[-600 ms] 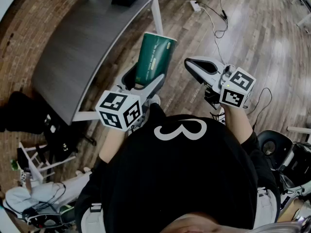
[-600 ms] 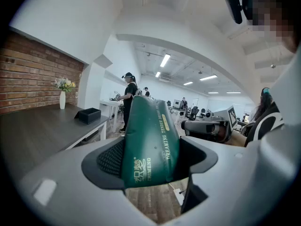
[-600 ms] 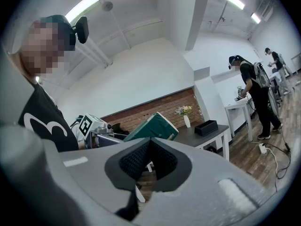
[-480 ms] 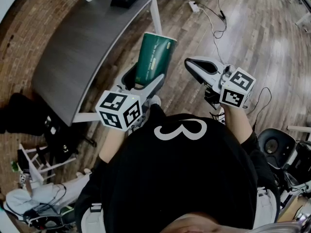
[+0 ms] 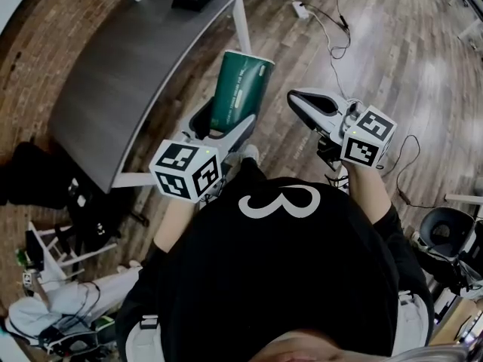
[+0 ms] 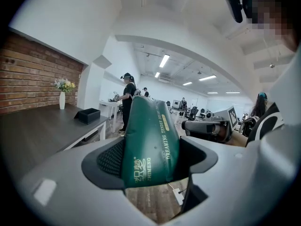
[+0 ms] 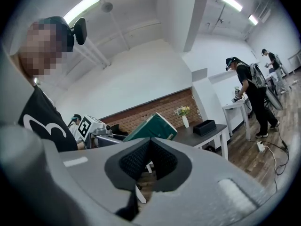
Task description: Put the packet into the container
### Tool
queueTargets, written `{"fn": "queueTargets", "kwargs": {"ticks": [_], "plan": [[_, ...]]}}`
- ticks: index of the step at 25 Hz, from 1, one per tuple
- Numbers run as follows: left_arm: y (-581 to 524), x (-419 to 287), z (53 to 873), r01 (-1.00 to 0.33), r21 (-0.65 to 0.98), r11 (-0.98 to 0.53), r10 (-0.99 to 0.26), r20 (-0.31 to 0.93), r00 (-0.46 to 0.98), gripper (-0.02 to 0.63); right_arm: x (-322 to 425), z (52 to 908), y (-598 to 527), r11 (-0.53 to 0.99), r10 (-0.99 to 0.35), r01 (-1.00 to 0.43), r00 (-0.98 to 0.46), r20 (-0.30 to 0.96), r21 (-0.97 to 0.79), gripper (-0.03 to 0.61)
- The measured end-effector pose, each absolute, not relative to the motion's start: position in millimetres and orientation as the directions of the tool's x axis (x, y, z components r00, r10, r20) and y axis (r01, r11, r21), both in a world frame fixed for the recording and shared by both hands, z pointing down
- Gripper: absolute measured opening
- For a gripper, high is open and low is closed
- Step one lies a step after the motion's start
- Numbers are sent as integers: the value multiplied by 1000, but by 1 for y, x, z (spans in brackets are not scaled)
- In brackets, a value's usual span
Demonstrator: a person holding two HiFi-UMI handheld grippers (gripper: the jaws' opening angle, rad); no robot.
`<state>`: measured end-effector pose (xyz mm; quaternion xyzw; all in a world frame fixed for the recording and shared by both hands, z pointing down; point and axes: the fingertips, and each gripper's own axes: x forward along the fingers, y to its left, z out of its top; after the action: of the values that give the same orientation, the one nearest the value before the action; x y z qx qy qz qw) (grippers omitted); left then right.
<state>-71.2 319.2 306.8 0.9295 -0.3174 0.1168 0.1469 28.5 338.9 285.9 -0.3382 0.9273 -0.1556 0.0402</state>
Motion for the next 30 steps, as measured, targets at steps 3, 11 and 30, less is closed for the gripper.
{"fn": "queueTargets", "kwargs": {"ticks": [3,11,30], "plan": [[318,-73,308,-629,200,-752,-561,309,768,390,30,287,337,720,-638,-601,-770,11,-348,2],[302,-84,327,-634,236,-736,-569,291,769,390,20,304,318,723,-625,-590,-780,23,-360,2],[74,-112,356,-638,302,-709,-522,383,762,390,-3,338,91,643,-634,-606,-764,119,-469,2]]}}
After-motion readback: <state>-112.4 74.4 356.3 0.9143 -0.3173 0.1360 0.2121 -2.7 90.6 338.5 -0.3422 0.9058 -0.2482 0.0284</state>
